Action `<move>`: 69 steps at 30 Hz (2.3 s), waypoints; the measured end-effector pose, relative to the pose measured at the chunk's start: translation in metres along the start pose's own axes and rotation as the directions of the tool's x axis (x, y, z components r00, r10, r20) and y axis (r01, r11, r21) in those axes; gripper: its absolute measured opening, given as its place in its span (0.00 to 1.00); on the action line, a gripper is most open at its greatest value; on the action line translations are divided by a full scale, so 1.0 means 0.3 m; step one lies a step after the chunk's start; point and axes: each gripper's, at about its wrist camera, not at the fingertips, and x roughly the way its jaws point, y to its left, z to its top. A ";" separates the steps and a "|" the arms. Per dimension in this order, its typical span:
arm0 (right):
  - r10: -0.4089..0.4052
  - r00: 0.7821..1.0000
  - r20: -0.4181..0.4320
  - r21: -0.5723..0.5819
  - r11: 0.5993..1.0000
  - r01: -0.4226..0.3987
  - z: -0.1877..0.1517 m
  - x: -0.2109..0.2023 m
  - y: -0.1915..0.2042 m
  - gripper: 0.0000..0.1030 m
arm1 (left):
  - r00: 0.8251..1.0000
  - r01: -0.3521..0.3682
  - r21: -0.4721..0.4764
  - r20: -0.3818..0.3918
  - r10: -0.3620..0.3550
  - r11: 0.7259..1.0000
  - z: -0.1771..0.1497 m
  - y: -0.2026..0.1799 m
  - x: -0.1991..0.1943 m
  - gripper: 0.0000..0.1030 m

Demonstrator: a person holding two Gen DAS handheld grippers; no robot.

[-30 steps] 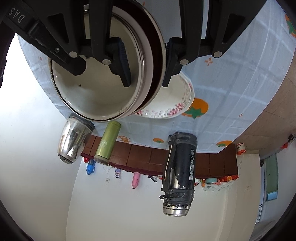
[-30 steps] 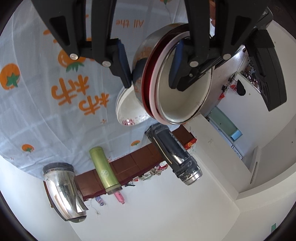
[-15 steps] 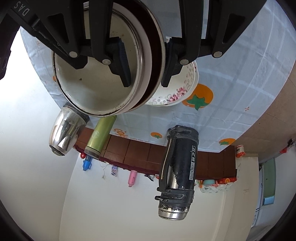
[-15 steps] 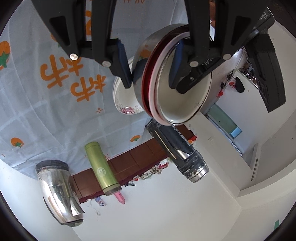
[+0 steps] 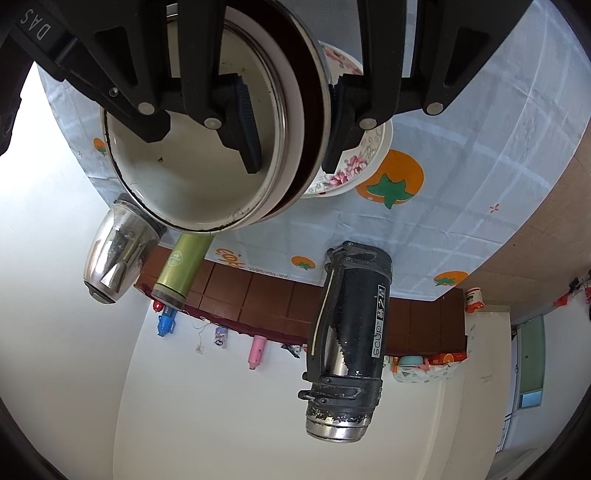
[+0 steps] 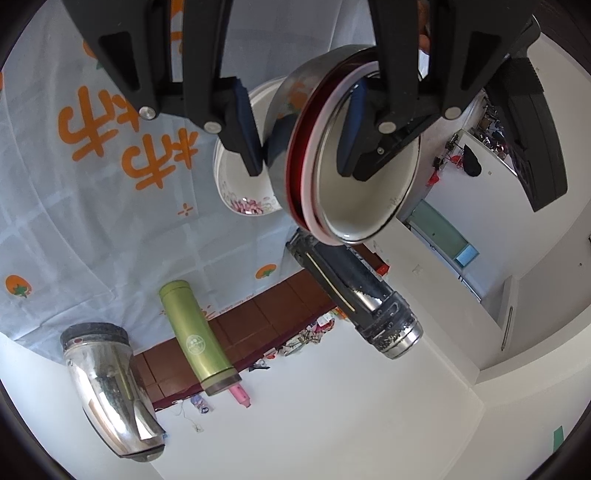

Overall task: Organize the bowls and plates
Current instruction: 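Carry the nested bowl stack with both grippers toward the floral plate stack, then lower the nested bowl stack onto the floral plates with both grippers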

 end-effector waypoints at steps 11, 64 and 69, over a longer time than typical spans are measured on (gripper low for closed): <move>-0.001 1.000 -0.020 -0.001 1.000 0.001 0.018 0.096 0.007 0.41 | 1.000 -0.023 -0.019 0.009 0.024 1.000 0.038 0.045 0.063 0.35; -0.089 0.994 -0.057 -0.053 0.995 0.086 -0.011 0.226 -0.050 0.39 | 0.997 -0.053 -0.042 -0.066 0.051 0.998 -0.024 0.072 0.214 0.35; -0.088 0.995 -0.055 -0.066 0.994 0.085 -0.013 0.227 -0.051 0.39 | 0.997 -0.050 -0.035 -0.057 0.048 0.998 -0.026 0.070 0.212 0.35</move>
